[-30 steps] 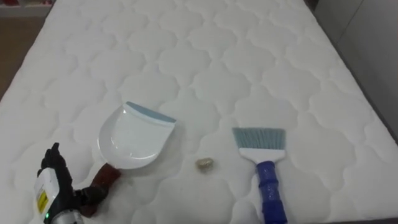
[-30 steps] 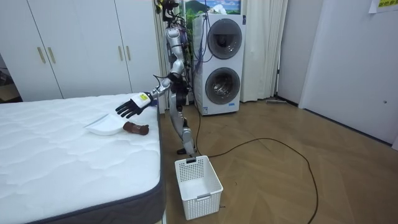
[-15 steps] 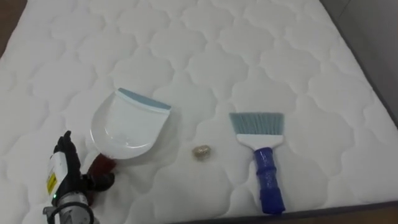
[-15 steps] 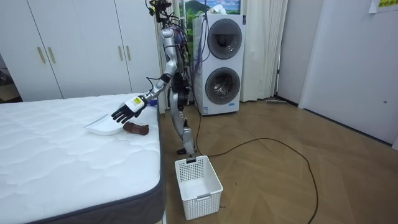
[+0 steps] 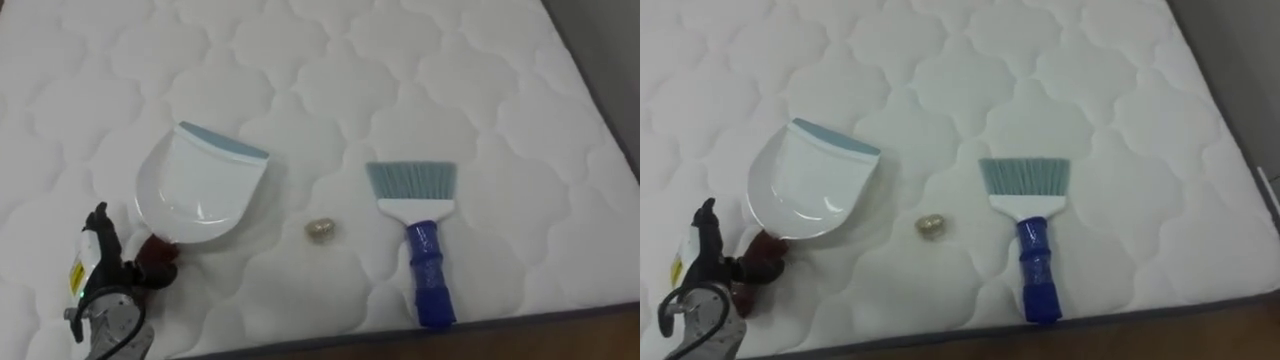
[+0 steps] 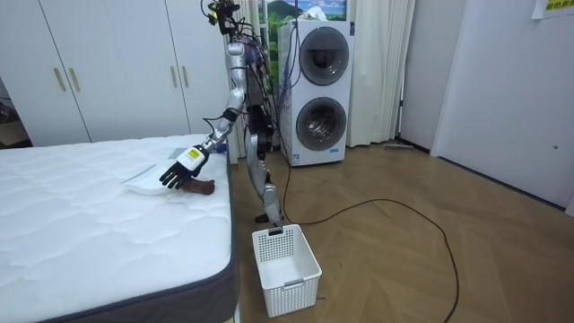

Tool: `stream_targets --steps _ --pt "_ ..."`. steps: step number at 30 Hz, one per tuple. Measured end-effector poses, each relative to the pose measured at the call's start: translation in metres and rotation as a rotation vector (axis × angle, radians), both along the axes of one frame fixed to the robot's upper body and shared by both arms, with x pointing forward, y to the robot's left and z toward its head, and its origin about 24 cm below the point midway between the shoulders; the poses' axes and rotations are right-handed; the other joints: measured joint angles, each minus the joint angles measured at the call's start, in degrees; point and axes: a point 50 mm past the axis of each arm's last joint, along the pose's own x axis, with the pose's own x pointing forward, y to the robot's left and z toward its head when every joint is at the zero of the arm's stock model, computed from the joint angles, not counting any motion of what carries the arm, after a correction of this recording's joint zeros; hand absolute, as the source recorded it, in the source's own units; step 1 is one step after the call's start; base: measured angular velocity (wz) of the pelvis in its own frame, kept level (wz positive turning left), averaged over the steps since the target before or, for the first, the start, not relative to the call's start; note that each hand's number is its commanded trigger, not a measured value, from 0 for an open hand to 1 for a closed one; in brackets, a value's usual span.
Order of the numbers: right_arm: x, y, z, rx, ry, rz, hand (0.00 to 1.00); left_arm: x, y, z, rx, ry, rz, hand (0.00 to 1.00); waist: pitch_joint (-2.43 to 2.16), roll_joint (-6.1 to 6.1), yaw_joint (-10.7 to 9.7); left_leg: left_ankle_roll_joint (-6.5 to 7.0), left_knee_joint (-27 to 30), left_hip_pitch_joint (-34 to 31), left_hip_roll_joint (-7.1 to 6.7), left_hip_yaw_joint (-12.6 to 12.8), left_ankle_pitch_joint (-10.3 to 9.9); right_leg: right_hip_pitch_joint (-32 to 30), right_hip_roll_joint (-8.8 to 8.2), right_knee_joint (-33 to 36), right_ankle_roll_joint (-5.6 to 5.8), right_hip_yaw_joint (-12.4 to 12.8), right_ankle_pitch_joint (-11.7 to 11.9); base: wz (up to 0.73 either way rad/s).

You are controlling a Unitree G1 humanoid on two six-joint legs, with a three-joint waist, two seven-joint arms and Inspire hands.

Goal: Clean bed

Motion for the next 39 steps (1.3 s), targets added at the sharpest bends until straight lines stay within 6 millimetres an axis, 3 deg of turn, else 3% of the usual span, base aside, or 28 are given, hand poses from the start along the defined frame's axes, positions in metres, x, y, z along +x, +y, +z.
stream_targets --steps 6,21,22,24,25,26,27,28,30,39 --pt "0.01 0.0 0.002 -0.006 -0.031 -0.002 0.0 0.003 -0.002 -0.001 -0.018 0.01 -0.001 0.0 0.32 -0.38 -0.2 0.0 0.9 -2.4 0.02 0.1 0.0 -2.3 -0.38 0.7 0.0 0.0 0.0 0.0" --pt "0.025 0.002 0.005 -0.032 -0.087 0.001 0.0 0.001 0.0 -0.01 -0.044 0.093 -0.005 0.0 0.55 -0.84 -0.6 -0.01 5.9 -8.1 0.02 1.1 0.0 -7.5 -0.88 4.8 0.0 1.0 0.0 0.0" --pt "0.025 0.002 0.005 -0.032 -0.087 0.004 0.0 0.001 0.0 -0.01 -0.046 0.095 -0.006 0.0 0.55 -0.9 -0.6 -0.02 6.5 -8.4 0.02 1.5 0.0 -7.4 -0.94 4.8 -0.02 1.3 0.0 0.11" --pt "0.028 0.003 0.005 -0.032 -0.093 0.012 0.0 0.009 -0.003 -0.006 -0.071 0.074 -0.017 0.0 1.53 -1.79 -1.0 -0.93 12.5 -15.0 -0.1 4.1 -0.6 -6.9 -1.55 4.4 -0.01 7.6 0.0 0.41" --pt "0.028 0.003 0.005 -0.033 -0.091 0.009 0.0 0.014 -0.005 -0.003 -0.074 0.062 -0.03 0.05 1.56 -1.7 -1.3 -0.8 9.8 -16.9 0.13 4.1 0.4 -7.3 -1.53 4.7 0.21 7.9 -0.1 0.67" --pt "0.025 0.003 0.004 -0.028 -0.083 -0.003 0.0 0.024 -0.009 0.004 -0.068 0.04 -0.069 0.4 1.67 -1.74 -1.3 1.31 7.2 -20.0 1.79 5.9 5.8 -8.5 -1.19 6.7 1.9 7.5 -1.6 0.42" --pt "0.025 0.004 0.004 -0.023 -0.083 -0.013 0.0 0.028 -0.013 0.005 -0.061 0.039 -0.099 0.56 1.59 -2.71 0.1 1.75 8.3 -20.1 1.96 7.8 6.1 -10.2 -1.76 8.2 2.79 6.5 -2.4 0.15" --pt "0.025 0.004 0.004 -0.024 -0.086 -0.018 0.0 0.028 -0.016 0.004 -0.061 0.041 -0.112 1.0 1.51 -2.83 0.7 1.76 8.5 -20.0 2.0 7.9 6.1 -10.6 -2.01 8.2 3.25 5.7 -2.1 -0.23" --pt "0.031 0.002 0.006 -0.031 -0.107 -0.019 0.0 0.027 -0.019 0.001 -0.065 0.065 -0.122 1.0 1.61 -2.7 1.4 1.83 9.1 -19.6 1.67 8.5 5.9 -11.8 -3.03 4.7 3.0 3.4 0.8 -0.18" --pt "0.022 0.002 0.003 -0.023 -0.04 -0.043 0.0 0.024 0.001 0.005 -0.056 0.075 -0.036 1.0 1.61 -1.98 0.5 1.58 7.2 -17.1 1.89 8.7 5.9 -12.1 -2.87 7.7 2.24 2.1 0.6 -0.09"
